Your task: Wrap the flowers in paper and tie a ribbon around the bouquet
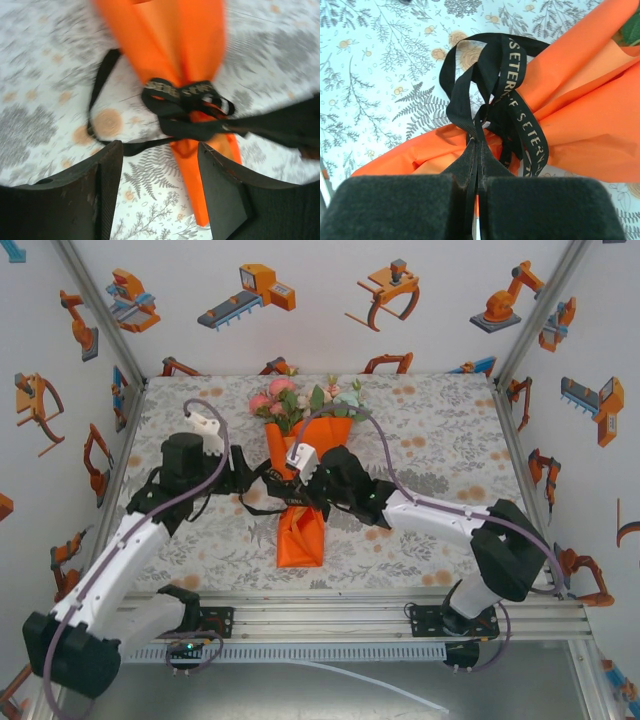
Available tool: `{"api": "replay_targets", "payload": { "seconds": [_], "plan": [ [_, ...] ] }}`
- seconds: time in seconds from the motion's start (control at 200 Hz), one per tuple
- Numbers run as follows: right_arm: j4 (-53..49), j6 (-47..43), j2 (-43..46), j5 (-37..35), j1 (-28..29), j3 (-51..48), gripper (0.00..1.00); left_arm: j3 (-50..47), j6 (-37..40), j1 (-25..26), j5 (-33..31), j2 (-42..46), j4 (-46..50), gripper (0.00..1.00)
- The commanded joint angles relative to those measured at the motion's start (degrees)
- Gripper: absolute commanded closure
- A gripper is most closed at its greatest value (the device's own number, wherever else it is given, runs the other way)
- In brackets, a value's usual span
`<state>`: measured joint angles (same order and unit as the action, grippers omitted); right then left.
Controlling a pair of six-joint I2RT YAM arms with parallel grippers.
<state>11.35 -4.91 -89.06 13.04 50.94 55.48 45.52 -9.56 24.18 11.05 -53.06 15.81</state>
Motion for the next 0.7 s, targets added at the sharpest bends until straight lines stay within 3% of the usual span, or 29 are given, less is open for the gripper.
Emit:
{"api": "replay_targets", "payload": {
  "seconds": [0.0, 0.225, 0.34, 0.436, 0.596, 0.696],
  "plan": [
    [1.5, 1.2, 0.2, 6.2, -1.1, 0.6, 1.0, -7.0, 14.8, 3.4, 13.5, 3.3, -10.8, 0.39],
    [1.3, 1.2, -0.1, 10.6, -2.2, 0.9, 1.0, -14.6, 14.9, 6.8, 11.4, -2.4, -29.0, 0.33],
    [0.8, 1.1, -0.6, 12.7, -2.5, 1.1, 1.0, -13.5, 14.8, 7.3, 9.0, -6.9, -31.2, 0.33],
    [0.8, 1.3, -1.1, 13.2, -2.6, 1.3, 1.0, -13.2, 16.3, 7.4, 11.9, -9.7, -31.8, 0.34],
    [0.5, 1.9, -2.0, 13.4, -2.6, 2.3, 1.0, -13.0, 15.9, 8.1, 14.5, -12.4, -31.8, 0.47],
    [0.1, 2.1, -2.3, 12.9, -2.6, 2.9, 1.0, -13.1, 15.7, 8.3, 13.4, -12.6, -31.3, 0.69]
  ]
}}
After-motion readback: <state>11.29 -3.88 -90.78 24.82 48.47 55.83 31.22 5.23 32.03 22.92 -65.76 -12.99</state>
